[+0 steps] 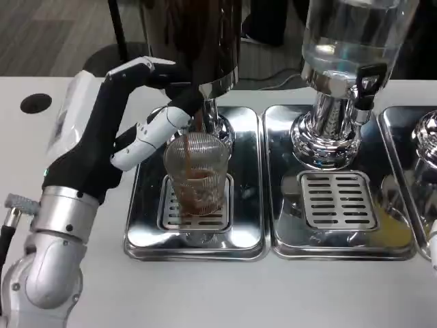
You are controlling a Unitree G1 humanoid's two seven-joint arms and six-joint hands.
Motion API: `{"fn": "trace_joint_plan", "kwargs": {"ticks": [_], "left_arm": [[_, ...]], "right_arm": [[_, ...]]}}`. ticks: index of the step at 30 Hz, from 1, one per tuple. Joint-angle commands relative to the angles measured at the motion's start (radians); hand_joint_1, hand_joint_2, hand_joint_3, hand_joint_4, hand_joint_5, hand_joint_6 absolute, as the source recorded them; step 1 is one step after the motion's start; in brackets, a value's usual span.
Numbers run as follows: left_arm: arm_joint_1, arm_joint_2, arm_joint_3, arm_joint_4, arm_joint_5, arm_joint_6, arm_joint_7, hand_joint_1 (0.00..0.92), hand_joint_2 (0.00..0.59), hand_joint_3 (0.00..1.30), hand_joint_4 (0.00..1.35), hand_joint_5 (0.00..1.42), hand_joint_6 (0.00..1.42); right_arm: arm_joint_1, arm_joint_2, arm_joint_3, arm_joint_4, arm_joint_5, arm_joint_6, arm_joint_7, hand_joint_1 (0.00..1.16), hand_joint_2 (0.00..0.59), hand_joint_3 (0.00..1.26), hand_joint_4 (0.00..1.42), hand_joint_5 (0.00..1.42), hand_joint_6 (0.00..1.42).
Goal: Grasp the cup under the faucet to collect the drink, then remove the cup.
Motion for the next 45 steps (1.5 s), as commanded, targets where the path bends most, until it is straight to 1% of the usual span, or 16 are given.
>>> {"fn": "trace_joint_plan", "kwargs": {"ticks": [1,9,10,11,13,16,18,19,21,24,32,34,37,38,43,45], "left_arm": [[0.021,-0.006,-0.006,-0.013,-0.003,-0.011,-0.002,0.0,0.065,0.5,0.55,0.35,0.2],[0.035,-0.008,-0.006,-0.005,-0.004,-0.021,0.004,0.0,0.065,0.5,0.55,0.35,0.2],[0.036,-0.008,-0.006,-0.005,-0.004,-0.022,0.006,0.0,0.065,0.5,0.53,0.34,0.2],[0.036,-0.008,-0.005,-0.004,-0.005,-0.023,0.007,0.0,0.065,0.49,0.47,0.33,0.2],[0.037,-0.008,-0.005,-0.004,-0.005,-0.024,0.008,0.0,0.065,0.4,0.33,0.29,0.2],[0.04,-0.008,-0.004,-0.002,-0.007,-0.026,0.007,0.0,0.066,0.19,0.09,0.2,0.19],[0.044,-0.008,-0.003,0.0,-0.008,-0.028,0.006,0.0,0.057,0.05,0.01,0.14,0.17],[0.045,-0.007,-0.003,0.0,-0.009,-0.029,0.006,0.0,0.057,0.01,0.0,0.12,0.15],[0.048,-0.005,-0.002,0.0,-0.007,-0.032,0.006,0.0,0.048,0.0,0.0,0.07,0.12],[0.055,-0.002,0.003,-0.001,-0.007,-0.033,0.006,0.0,0.031,0.0,0.0,0.0,0.01],[0.105,0.018,0.038,-0.016,-0.018,-0.055,0.0,0.0,0.019,0.0,0.0,0.0,0.0],[0.124,0.038,0.05,-0.024,-0.006,-0.059,-0.006,0.0,0.02,0.0,0.0,0.0,0.0],[0.173,0.144,0.058,-0.057,0.148,-0.055,-0.015,0.0,0.024,0.0,0.0,0.0,0.0],[0.183,0.164,0.059,-0.063,0.179,-0.054,-0.016,0.0,0.026,0.0,0.0,0.0,0.0],[0.27,0.237,0.089,-0.06,0.249,-0.096,0.008,0.0,0.031,0.0,0.0,0.0,0.0],[0.303,0.254,0.108,-0.05,0.261,-0.119,0.021,0.0,0.031,0.0,0.0,0.0,0.0]], "right_arm": [[0.01,0.005,-0.007,-0.009,0.009,-0.018,-0.008,0.57,0.586,0.39,0.27,0.22,0.16],[0.01,0.008,-0.006,-0.013,0.007,-0.018,-0.007,0.57,0.586,0.39,0.27,0.22,0.16],[0.01,0.008,-0.006,-0.013,0.007,-0.018,-0.007,0.57,0.586,0.39,0.27,0.22,0.16],[0.01,0.008,-0.006,-0.012,0.007,-0.018,-0.007,0.57,0.586,0.39,0.27,0.22,0.16],[0.01,0.009,-0.006,-0.011,0.007,-0.019,-0.008,0.57,0.586,0.39,0.27,0.22,0.16],[0.011,0.009,-0.006,-0.01,0.007,-0.02,-0.008,0.57,0.586,0.39,0.27,0.22,0.16],[0.01,0.009,-0.006,-0.009,0.007,-0.02,-0.008,0.57,0.586,0.39,0.27,0.22,0.16],[0.01,0.009,-0.006,-0.009,0.007,-0.02,-0.008,0.57,0.586,0.39,0.27,0.22,0.16],[0.01,0.009,-0.006,-0.008,0.007,-0.02,-0.008,0.57,0.586,0.39,0.27,0.22,0.16],[0.009,0.009,-0.004,-0.008,0.006,-0.02,-0.008,0.57,0.586,0.39,0.27,0.22,0.16],[0.008,0.012,0.001,-0.011,0.001,-0.017,-0.005,0.57,0.586,0.39,0.27,0.22,0.16],[0.009,0.013,0.002,-0.012,0.0,-0.017,-0.006,0.57,0.586,0.39,0.27,0.22,0.16],[0.012,0.015,0.004,-0.014,-0.001,-0.019,-0.007,0.57,0.586,0.39,0.27,0.22,0.16],[0.013,0.016,0.004,-0.015,-0.002,-0.019,-0.008,0.57,0.586,0.39,0.27,0.22,0.16],[0.018,0.023,0.004,-0.019,-0.003,-0.023,-0.008,0.57,0.586,0.39,0.27,0.22,0.16],[0.019,0.026,0.005,-0.019,-0.004,-0.024,-0.009,0.57,0.586,0.39,0.27,0.22,0.16]]}}
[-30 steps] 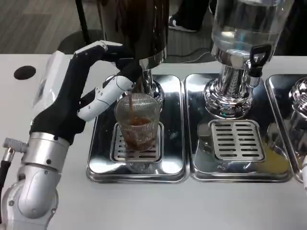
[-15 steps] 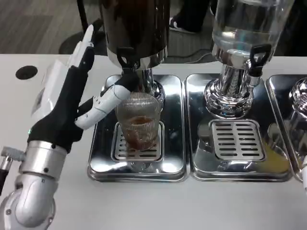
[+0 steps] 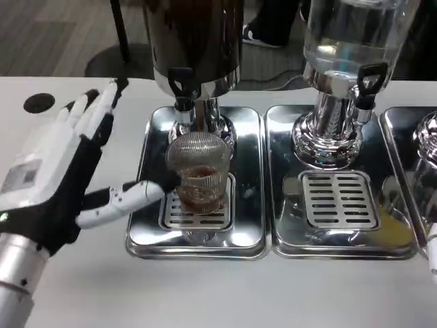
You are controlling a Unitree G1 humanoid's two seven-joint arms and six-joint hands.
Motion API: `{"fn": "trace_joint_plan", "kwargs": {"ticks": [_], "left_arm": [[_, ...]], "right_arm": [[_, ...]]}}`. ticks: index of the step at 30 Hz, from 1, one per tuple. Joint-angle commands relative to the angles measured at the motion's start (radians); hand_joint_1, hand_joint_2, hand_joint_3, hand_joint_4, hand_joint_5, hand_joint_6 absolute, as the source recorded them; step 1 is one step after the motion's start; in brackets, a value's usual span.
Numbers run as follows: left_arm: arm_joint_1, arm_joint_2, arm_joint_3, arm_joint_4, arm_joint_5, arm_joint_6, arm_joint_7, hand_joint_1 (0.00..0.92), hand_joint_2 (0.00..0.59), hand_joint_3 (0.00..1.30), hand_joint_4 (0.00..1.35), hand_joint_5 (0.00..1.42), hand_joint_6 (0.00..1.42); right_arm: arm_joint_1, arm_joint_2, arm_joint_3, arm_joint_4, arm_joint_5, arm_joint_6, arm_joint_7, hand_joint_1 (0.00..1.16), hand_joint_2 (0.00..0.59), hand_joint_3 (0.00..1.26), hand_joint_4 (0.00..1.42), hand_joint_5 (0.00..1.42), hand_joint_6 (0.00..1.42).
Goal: Grasp the cup under the faucet to collect the drink, then remove the cup.
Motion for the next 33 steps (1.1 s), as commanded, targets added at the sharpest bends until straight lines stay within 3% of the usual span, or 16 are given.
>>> {"fn": "trace_joint_plan", "kwargs": {"ticks": [1,9,17,23,33], "left_arm": [[0.093,0.057,0.049,0.021,0.034,-0.074,0.041,0.0,0.032,0.0,0.0,0.0,0.0],[0.203,0.109,0.118,0.131,0.035,-0.204,0.115,0.0,0.026,0.0,0.0,0.0,0.0],[0.188,0.152,0.112,0.288,0.031,-0.29,0.145,0.0,0.02,0.0,0.0,0.0,0.0],[0.143,0.163,0.108,0.432,-0.045,-0.36,0.141,0.0,0.02,0.0,0.0,0.0,0.0],[0.139,0.174,0.124,0.441,-0.071,-0.414,0.141,0.0,0.019,0.0,0.0,0.0,0.0]], "right_arm": [[0.007,0.006,0.002,-0.015,-0.003,-0.018,-0.009,0.57,0.586,0.39,0.27,0.22,0.16],[0.008,0.024,0.018,-0.01,-0.015,-0.018,-0.015,0.59,0.578,0.38,0.28,0.22,0.17],[-0.027,0.04,0.058,0.045,-0.001,-0.014,-0.008,0.67,0.48,0.34,0.29,0.25,0.21],[-0.088,0.048,0.111,0.123,0.018,-0.012,0.009,0.71,0.353,0.25,0.26,0.25,0.26],[-0.235,0.049,0.184,0.279,0.067,-0.02,0.047,0.81,0.234,0.1,0.18,0.22,0.33]]}}
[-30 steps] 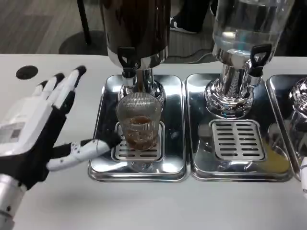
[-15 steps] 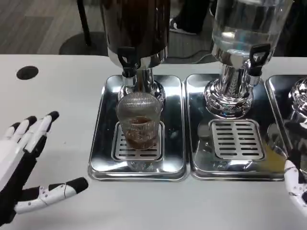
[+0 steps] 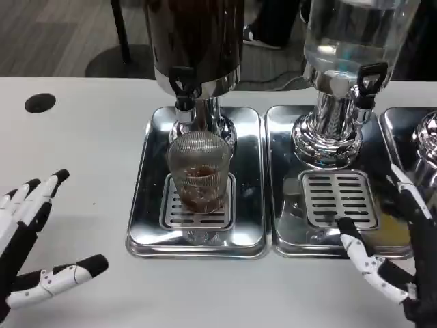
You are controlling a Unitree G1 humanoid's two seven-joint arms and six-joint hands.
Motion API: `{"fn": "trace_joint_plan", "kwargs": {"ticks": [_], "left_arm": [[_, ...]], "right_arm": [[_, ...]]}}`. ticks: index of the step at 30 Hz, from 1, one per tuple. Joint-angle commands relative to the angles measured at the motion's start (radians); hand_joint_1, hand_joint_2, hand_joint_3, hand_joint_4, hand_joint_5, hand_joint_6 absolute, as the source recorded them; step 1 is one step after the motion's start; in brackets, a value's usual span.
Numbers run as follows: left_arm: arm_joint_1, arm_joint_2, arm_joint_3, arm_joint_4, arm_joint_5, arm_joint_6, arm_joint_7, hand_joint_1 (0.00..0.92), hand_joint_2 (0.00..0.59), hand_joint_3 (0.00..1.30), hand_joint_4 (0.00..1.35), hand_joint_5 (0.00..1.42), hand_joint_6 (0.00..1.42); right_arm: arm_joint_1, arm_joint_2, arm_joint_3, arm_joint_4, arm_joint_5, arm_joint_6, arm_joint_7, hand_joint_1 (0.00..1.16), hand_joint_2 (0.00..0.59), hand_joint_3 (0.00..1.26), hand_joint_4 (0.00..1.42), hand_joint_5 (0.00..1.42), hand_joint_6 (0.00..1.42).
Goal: Grasp the cup under the faucet to collect the drink, then remove the cup.
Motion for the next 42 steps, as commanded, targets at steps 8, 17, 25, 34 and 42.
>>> {"fn": "trace_joint_plan", "kwargs": {"ticks": [8,17,25,34,42], "left_arm": [[0.022,0.039,0.033,-0.009,-0.027,-0.044,0.0,0.0,0.019,0.0,0.0,0.0,0.0],[0.067,0.056,0.065,-0.026,-0.034,-0.055,-0.004,0.0,0.022,0.0,0.0,0.0,0.0],[0.105,0.063,0.087,-0.034,-0.037,-0.052,-0.01,0.0,0.022,0.0,0.0,0.0,0.0],[0.111,0.053,0.079,-0.03,-0.031,-0.051,-0.007,0.0,0.022,0.0,0.0,0.0,0.0],[0.128,0.055,0.094,-0.037,-0.039,-0.053,-0.003,0.0,0.022,0.0,0.0,0.0,0.0]], "right_arm": [[-0.178,0.024,0.066,0.207,0.041,-0.003,0.015,0.84,0.216,0.07,0.16,0.21,0.35],[-0.296,0.067,0.119,0.381,0.045,-0.025,-0.005,0.85,0.207,0.07,0.15,0.21,0.35],[-0.367,0.079,0.141,0.464,0.043,-0.034,-0.02,0.86,0.204,0.07,0.14,0.21,0.36],[-0.393,0.077,0.152,0.463,0.039,-0.02,-0.024,0.87,0.201,0.07,0.14,0.21,0.36],[-0.43,0.101,0.178,0.478,0.027,0.002,-0.03,0.88,0.198,0.07,0.14,0.21,0.36]]}}
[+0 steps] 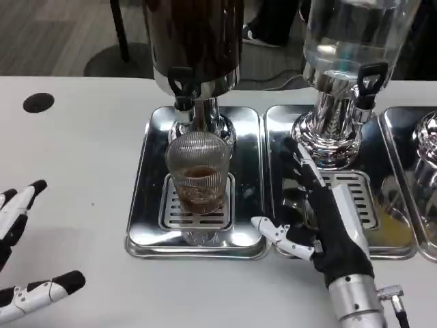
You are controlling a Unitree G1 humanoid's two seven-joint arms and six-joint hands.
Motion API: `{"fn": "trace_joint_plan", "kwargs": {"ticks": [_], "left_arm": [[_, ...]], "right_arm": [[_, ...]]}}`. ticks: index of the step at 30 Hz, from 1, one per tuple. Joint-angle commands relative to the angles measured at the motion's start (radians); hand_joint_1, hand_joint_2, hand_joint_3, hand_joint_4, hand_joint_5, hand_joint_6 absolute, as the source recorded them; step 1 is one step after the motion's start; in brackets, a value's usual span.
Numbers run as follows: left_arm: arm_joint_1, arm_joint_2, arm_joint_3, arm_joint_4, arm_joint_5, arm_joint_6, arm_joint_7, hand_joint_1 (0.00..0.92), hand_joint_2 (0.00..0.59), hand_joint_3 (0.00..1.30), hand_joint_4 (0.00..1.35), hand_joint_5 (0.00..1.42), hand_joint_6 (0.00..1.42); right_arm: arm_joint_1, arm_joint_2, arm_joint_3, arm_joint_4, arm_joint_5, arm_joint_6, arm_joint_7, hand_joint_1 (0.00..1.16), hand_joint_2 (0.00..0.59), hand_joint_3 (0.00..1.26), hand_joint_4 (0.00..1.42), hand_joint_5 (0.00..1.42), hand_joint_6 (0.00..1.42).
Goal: Grasp the cup under the faucet to collect the drink, then remove the cup.
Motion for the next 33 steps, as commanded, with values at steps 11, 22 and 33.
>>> {"fn": "trace_joint_plan", "kwargs": {"ticks": [11,22,33], "left_arm": [[0.04,0.007,0.046,-0.003,-0.022,-0.017,0.0,0.0,0.022,0.0,0.0,0.0,0.0],[0.062,0.006,0.072,-0.011,-0.035,-0.024,-0.003,0.0,0.022,0.0,0.0,0.0,0.0],[0.075,0.005,0.082,-0.02,-0.043,-0.018,-0.008,0.0,0.022,0.0,0.0,0.0,0.0]], "right_arm": [[-0.087,0.051,0.053,0.072,-0.016,0.017,-0.027,0.89,0.195,0.07,0.14,0.21,0.36],[-0.155,0.077,0.069,0.147,-0.013,0.015,-0.025,0.9,0.194,0.07,0.13,0.2,0.36],[-0.225,0.102,0.075,0.244,-0.004,0.001,-0.028,0.89,0.184,0.05,0.13,0.18,0.35]]}}
